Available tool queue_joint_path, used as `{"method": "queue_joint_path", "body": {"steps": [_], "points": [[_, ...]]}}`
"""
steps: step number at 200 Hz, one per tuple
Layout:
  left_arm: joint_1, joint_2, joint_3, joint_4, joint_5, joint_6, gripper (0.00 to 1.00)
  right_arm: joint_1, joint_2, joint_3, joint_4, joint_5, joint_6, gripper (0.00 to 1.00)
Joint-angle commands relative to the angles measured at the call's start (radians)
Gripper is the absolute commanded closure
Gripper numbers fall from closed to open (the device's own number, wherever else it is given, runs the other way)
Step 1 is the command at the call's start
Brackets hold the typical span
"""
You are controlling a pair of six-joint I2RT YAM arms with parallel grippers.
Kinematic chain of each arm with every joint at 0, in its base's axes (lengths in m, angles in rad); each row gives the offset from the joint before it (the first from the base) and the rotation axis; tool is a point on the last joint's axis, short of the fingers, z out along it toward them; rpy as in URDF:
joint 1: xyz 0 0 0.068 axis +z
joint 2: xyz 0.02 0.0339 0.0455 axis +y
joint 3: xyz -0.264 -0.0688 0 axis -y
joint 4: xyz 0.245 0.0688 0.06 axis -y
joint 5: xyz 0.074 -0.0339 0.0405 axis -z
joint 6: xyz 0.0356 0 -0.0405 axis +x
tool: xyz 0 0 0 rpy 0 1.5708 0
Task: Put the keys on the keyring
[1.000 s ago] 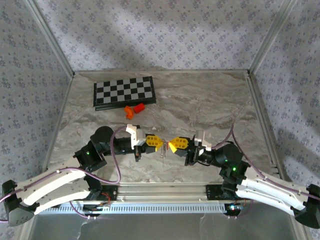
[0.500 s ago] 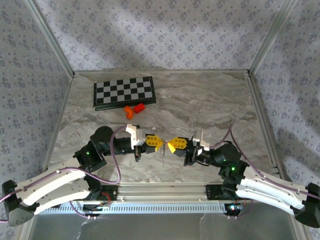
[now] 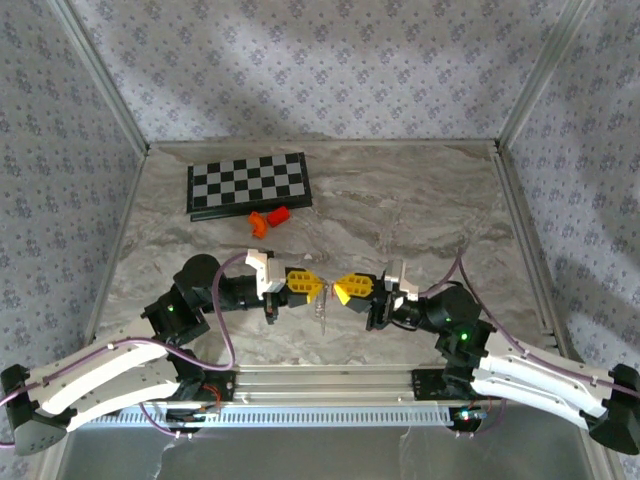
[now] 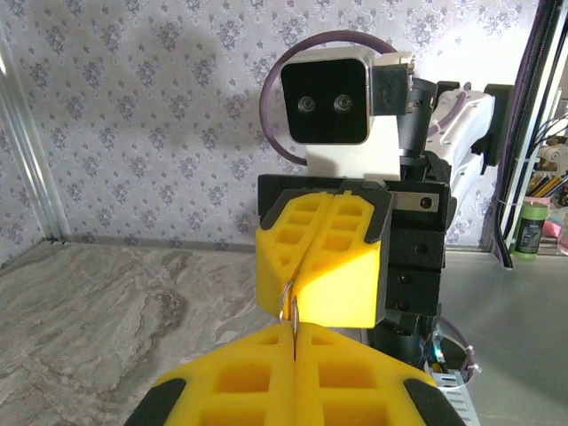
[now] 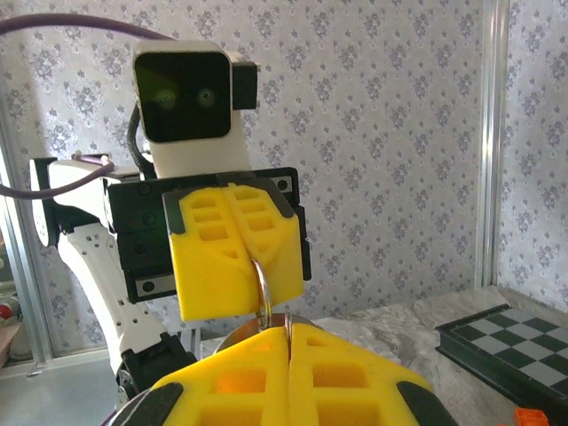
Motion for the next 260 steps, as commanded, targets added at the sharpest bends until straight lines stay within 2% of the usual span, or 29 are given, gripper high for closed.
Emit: {"method": "queue_joint_path", "body": {"steps": [1, 260], "points": [[-0.006, -0.016, 0.006, 0.040, 0.003, 0.010, 1.00, 0.001, 0.008, 0.021, 0.044, 0.005, 0.007, 1.00], [-0.006, 0.025, 0.034, 0.030, 0.003, 0.012, 1.00, -0.010, -0.044, -0.001, 0.024, -0.001, 0.021, 1.00]]}}
